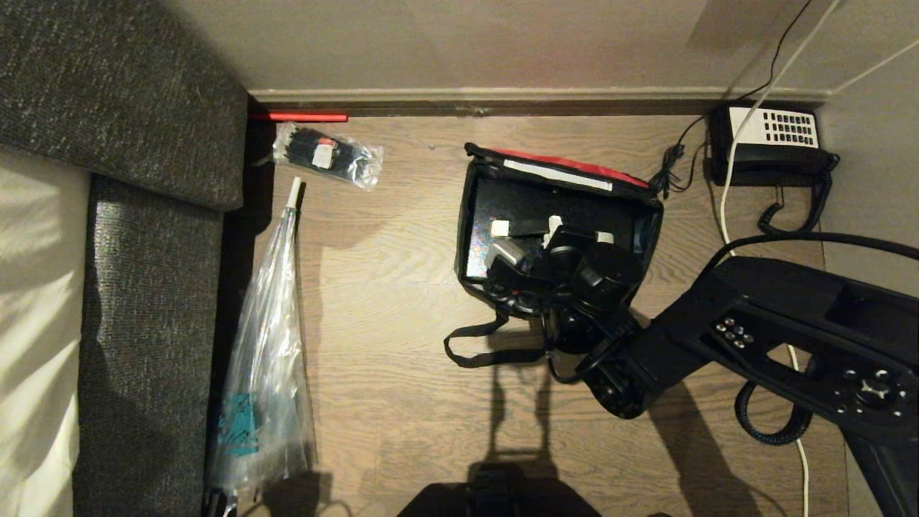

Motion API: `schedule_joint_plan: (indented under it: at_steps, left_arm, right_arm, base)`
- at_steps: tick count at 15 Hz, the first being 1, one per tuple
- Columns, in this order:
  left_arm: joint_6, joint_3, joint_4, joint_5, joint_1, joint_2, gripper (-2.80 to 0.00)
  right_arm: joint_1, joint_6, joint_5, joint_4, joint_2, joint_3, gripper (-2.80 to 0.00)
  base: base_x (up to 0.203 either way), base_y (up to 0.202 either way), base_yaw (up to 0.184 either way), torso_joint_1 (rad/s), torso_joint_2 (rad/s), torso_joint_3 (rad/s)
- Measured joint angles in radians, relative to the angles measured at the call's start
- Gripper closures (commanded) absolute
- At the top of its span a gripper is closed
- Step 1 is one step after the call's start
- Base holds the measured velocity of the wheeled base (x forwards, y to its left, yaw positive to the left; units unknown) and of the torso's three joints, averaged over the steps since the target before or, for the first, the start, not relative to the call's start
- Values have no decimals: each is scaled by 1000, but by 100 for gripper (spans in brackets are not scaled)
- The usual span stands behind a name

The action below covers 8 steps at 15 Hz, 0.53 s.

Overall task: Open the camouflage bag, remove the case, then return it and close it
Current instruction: Lift the black box

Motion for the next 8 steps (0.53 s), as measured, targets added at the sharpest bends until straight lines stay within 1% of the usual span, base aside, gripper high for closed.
schedule_joint_plan:
  at_steps: [8]
  left_arm:
    - [0,0,0,0,0,0,0]
  right_arm:
    - [25,-5,-6,-7,-41,4,0]
  base:
    - [0,0,0,0,0,0]
